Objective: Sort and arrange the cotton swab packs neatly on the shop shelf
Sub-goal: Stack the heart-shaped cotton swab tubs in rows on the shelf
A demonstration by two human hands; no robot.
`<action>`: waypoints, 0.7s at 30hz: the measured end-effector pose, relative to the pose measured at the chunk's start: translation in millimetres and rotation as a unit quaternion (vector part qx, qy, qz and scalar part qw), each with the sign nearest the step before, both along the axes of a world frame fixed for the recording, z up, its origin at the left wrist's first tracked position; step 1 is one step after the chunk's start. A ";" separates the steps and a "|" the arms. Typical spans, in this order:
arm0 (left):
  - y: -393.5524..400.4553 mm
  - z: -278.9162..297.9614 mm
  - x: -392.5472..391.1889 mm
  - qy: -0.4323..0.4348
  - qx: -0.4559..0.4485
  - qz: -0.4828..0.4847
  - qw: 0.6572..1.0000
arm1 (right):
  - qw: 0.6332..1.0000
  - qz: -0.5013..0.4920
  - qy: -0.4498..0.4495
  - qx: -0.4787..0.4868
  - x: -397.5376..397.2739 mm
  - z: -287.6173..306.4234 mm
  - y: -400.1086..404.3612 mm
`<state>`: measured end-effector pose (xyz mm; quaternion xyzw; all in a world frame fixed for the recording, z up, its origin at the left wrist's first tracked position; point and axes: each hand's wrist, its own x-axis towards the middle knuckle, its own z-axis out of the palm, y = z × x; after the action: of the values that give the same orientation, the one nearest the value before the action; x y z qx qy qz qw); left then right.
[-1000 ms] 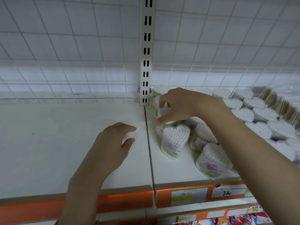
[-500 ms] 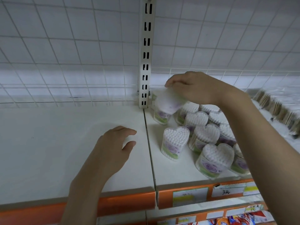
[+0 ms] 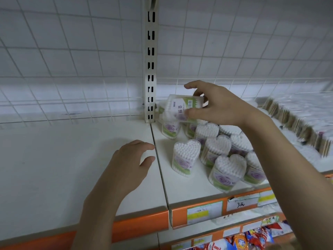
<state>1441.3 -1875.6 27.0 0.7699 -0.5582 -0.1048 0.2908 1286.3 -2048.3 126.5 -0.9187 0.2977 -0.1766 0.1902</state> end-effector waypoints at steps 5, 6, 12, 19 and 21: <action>-5.5 2.3 -2.9 0.002 -0.016 -0.012 1.000 | 1.000 0.001 -0.010 0.010 -5.0 -2.5 1.6; -7.0 2.8 -3.6 0.001 -0.016 -0.014 1.000 | 1.000 0.000 -0.011 0.013 -6.3 -4.0 1.1; -15.2 2.0 -8.6 -0.001 -0.011 -0.017 1.000 | 0.998 0.018 -0.022 0.061 -13.0 -9.5 -0.3; -23.0 0.7 -11.5 -0.001 -0.020 0.003 1.000 | 0.995 0.065 -0.022 0.079 -5.9 -7.6 -1.7; -25.4 0.4 -11.8 0.000 -0.028 0.013 1.000 | 0.994 0.075 -0.026 0.079 -2.8 -9.7 -2.3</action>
<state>1429.5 -1901.0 27.5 0.7685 -0.5509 -0.0855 0.3141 1283.6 -2050.6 116.8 -0.9159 0.2356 -0.1611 0.2823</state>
